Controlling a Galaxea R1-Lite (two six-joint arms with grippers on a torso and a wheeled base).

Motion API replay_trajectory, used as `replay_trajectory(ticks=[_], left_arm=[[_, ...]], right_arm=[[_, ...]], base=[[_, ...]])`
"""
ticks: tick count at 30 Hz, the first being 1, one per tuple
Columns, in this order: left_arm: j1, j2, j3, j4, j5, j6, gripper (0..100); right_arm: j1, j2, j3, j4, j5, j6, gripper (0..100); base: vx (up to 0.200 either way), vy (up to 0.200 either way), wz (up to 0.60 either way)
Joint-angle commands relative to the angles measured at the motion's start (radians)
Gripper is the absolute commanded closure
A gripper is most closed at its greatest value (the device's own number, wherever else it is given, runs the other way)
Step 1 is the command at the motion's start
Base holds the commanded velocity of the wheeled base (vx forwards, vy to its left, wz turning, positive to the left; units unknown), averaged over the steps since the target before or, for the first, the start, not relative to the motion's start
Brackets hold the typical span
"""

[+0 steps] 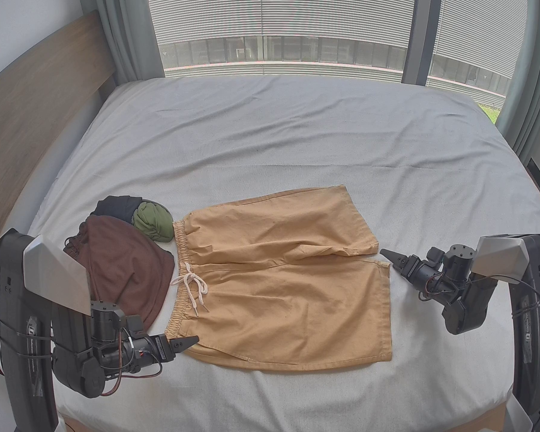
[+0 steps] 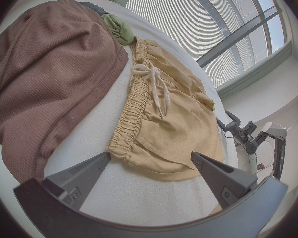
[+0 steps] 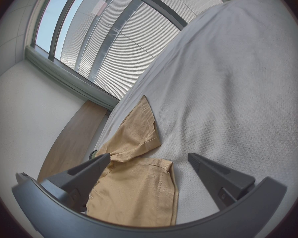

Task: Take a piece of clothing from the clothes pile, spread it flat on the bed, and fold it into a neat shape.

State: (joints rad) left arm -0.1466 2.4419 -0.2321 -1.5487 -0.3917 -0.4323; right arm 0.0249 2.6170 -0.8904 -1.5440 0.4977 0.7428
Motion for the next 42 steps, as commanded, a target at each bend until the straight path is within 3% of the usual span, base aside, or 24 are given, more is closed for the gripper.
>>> replay_trajectory(ticks=[1,4,7,28,29,37,42], left_arm=[[0.024,-0.006,-0.004,-0.001,0.011,0.000,0],[0.045,-0.006,-0.004,-0.001,0.011,0.001,0],[0.056,-0.004,-0.003,0.001,0.011,-0.002,0],[0.048,0.025,-0.050,0.001,0.008,-0.014,0],[0.048,0.025,-0.052,0.001,0.008,-0.016,100],[0.051,0.037,-0.061,0.001,0.008,-0.011,100],[0.051,0.035,-0.061,0.001,0.008,-0.011,100]], right_arm=[[-0.002,-0.061,0.045,0.001,-0.005,-0.045,0],[-0.002,-0.092,0.093,0.001,-0.010,-0.146,0],[0.006,-0.106,0.113,0.001,-0.031,-0.178,0],[-0.005,-0.104,0.102,0.001,-0.041,-0.178,0],[-0.005,-0.104,0.103,0.001,-0.041,-0.178,0],[-0.016,-0.114,0.148,0.001,-0.039,-0.192,0],[-0.014,-0.164,0.285,0.004,-0.028,-0.269,0]], base=[[0.000,0.000,0.00],[0.000,0.000,0.00],[0.000,0.000,0.00],[0.000,0.000,0.00],[0.000,0.000,0.00],[0.000,0.000,0.00],[0.000,0.000,0.00]])
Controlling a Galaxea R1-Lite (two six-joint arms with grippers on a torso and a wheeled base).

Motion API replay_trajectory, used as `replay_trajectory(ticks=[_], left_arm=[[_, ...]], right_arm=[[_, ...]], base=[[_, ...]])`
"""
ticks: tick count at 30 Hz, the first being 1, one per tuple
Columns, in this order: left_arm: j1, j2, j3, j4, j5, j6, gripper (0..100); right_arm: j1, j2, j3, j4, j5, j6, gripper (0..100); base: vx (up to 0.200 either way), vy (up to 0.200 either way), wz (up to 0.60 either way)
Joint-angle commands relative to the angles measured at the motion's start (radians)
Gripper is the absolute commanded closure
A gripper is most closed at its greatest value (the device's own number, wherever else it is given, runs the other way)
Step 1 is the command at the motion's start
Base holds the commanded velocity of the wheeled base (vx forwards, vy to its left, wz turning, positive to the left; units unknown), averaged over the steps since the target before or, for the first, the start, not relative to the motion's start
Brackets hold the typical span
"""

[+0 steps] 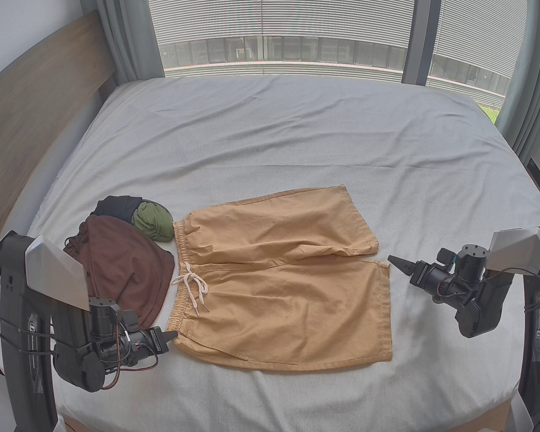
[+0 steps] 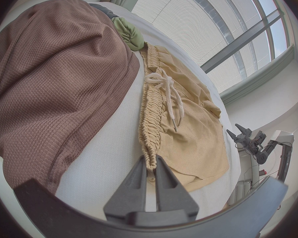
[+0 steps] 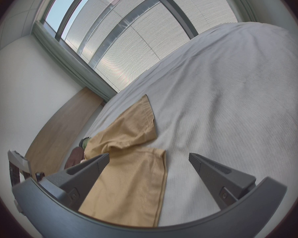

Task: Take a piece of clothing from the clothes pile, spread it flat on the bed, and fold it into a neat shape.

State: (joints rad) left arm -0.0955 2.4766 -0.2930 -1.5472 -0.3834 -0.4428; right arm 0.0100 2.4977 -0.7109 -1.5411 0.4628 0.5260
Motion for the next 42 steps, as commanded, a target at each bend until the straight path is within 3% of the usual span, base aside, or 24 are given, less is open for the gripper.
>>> replay_trajectory(ticks=[1,2,4,7,13,18,42], left_arm=[[0.000,0.001,0.002,-0.001,0.000,-0.001,100],[0.000,0.001,0.002,-0.001,0.000,-0.001,100],[-0.001,0.002,0.003,-0.002,0.000,-0.001,100],[-0.001,0.002,0.003,-0.001,0.000,-0.001,100],[-0.001,0.002,0.003,-0.002,0.000,-0.001,100],[-0.001,0.004,0.002,-0.001,0.000,0.001,100],[-0.001,0.005,0.002,-0.001,0.000,0.004,100]], right_arm=[[0.005,-0.057,0.148,0.002,0.007,-0.084,0],[0.005,-0.059,0.156,0.002,0.007,-0.089,0],[0.011,-0.077,0.274,0.001,0.007,-0.192,0],[0.015,-0.083,0.352,0.001,0.007,-0.239,0],[0.016,-0.068,0.389,0.001,0.010,-0.241,0],[0.050,-0.057,0.445,0.002,0.079,-0.236,0],[0.171,0.006,0.510,0.001,0.079,-0.172,0]], base=[[0.000,0.000,0.00],[0.000,0.000,0.00],[0.000,0.000,0.00],[0.000,0.000,0.00],[0.000,0.000,0.00],[0.000,0.000,0.00],[0.000,0.000,0.00]])
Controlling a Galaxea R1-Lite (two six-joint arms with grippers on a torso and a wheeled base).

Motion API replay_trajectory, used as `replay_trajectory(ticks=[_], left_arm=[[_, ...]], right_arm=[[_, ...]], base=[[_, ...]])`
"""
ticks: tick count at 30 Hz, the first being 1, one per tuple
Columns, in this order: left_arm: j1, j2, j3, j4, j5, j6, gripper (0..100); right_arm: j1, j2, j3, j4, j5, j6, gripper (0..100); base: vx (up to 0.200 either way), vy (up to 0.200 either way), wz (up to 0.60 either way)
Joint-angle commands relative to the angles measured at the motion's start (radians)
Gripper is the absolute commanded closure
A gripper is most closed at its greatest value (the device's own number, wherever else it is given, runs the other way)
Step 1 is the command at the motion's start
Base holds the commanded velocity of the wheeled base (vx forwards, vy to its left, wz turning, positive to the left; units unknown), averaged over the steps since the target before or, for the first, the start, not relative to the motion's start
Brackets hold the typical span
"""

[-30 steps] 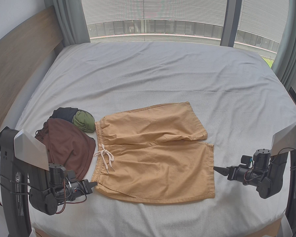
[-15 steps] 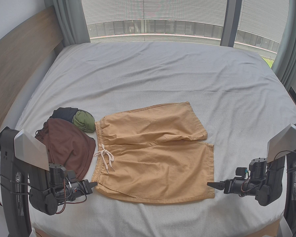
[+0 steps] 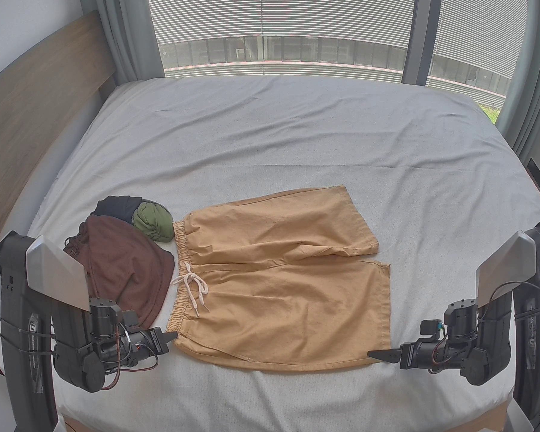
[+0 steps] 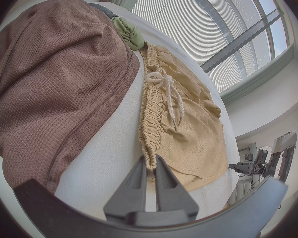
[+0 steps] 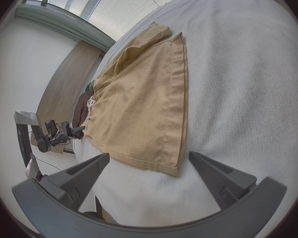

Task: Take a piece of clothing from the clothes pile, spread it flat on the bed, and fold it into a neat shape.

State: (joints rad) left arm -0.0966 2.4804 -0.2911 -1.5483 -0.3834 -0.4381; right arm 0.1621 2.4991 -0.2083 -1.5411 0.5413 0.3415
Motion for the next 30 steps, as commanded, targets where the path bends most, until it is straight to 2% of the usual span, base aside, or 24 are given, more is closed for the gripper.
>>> replay_trajectory(ticks=[1,5,14,15,30], left_arm=[[0.000,0.002,0.000,0.001,0.000,-0.001,100],[0.000,0.006,0.000,-0.001,0.000,0.001,100],[0.000,0.006,0.000,-0.001,0.000,0.001,100],[0.000,0.006,0.000,-0.001,0.000,0.001,100],[0.000,0.006,0.000,-0.001,0.001,0.001,100]], right_arm=[[0.023,0.003,0.007,0.001,0.000,0.025,0],[0.030,-0.002,0.003,0.001,0.002,0.059,0],[0.030,-0.002,-0.005,-0.001,0.003,0.074,0],[0.030,-0.002,-0.005,-0.001,0.003,0.076,100],[0.019,-0.006,-0.002,-0.001,-0.001,0.076,100]], base=[[0.000,0.000,0.00],[0.000,0.000,0.00],[0.000,0.000,0.00],[0.000,0.000,0.00],[0.000,0.000,0.00]])
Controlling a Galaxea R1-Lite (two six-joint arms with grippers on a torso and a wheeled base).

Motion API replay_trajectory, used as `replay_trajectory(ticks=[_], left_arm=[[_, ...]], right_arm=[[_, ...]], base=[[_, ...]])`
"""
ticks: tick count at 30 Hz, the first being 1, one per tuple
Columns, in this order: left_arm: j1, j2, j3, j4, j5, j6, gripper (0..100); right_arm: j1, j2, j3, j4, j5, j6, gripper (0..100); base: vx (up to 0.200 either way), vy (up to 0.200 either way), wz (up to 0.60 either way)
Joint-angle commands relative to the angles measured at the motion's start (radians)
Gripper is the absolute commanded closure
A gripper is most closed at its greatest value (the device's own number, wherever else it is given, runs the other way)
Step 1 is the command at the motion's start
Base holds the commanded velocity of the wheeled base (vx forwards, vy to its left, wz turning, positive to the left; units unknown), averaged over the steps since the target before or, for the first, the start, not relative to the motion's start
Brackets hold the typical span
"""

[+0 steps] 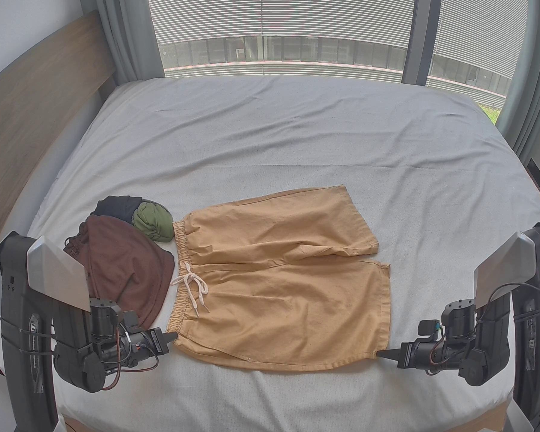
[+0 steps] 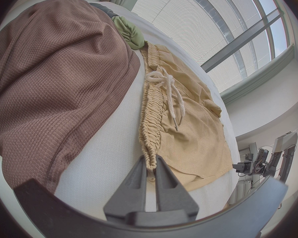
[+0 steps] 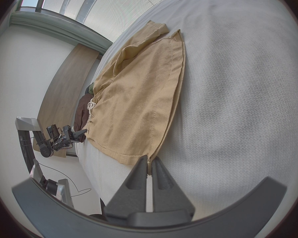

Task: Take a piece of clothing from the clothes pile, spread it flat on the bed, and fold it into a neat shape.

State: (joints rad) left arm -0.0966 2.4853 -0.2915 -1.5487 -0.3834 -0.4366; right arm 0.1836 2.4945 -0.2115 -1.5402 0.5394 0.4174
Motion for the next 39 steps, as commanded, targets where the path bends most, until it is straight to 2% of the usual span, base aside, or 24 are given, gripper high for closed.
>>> replay_trajectory(ticks=[1,20,25,30,39], left_arm=[[0.000,0.001,0.000,-0.001,0.000,-0.001,100],[0.012,-0.069,0.118,0.002,-0.034,0.058,100],[0.009,-0.071,0.141,0.004,-0.034,0.081,100],[0.008,-0.068,0.172,0.006,-0.034,0.122,100],[0.009,-0.065,0.166,0.001,-0.037,0.137,100]], right_arm=[[-0.004,-0.003,0.001,-0.001,-0.001,0.000,100],[-0.009,-0.085,0.089,0.002,-0.004,0.001,100],[-0.015,-0.089,0.126,0.002,-0.004,-0.026,100],[-0.036,-0.089,0.169,0.002,-0.002,-0.094,100],[-0.046,-0.095,0.146,-0.001,-0.002,-0.097,100]], base=[[0.000,0.000,0.00],[0.000,0.000,0.00],[0.000,0.000,0.00],[0.000,0.000,0.00],[0.000,0.000,0.00]])
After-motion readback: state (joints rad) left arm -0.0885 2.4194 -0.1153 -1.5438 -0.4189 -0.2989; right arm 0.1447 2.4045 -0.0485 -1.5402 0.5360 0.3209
